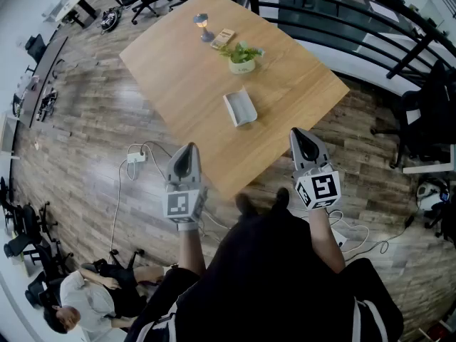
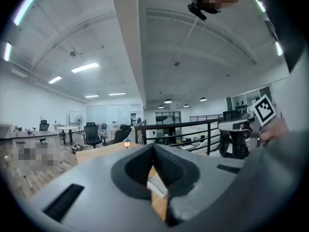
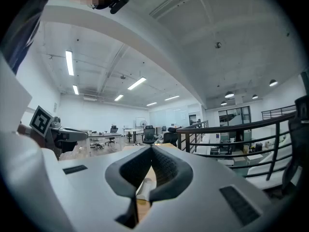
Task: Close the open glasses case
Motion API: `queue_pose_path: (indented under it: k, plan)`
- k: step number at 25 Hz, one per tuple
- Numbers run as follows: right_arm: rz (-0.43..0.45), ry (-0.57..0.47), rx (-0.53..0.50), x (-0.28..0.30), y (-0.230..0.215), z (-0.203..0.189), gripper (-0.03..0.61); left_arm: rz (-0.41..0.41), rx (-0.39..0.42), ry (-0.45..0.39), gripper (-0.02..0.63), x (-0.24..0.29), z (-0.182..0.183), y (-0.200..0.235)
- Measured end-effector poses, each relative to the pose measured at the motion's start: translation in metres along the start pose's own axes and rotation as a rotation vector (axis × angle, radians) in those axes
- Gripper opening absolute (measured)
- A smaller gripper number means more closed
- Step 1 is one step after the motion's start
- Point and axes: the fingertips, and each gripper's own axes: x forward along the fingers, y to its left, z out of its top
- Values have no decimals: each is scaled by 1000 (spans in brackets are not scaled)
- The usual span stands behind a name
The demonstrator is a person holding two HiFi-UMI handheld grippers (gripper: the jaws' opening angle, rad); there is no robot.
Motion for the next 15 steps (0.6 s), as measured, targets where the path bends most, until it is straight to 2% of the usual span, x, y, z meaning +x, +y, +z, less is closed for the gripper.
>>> queue_pose_path:
  k: [3,5,7,10,15]
  plan:
    - [2,-2,1,-2,-6,0,14,10,-3,6,-1,1,-1,-2]
    - [28,-44,74,-4,-8,6,15,15,-5,10,0,2,-1,-3]
    - [48,-70,141,-6,-10,11,83,16,-3,11,0,3,0,-5]
    - [34,-30,43,-7,-13,5,78,14,3,15,-1,4,2,-11]
    - [56,-29,33,-13,-22,2,78,27,15,29,0,6,4,-25]
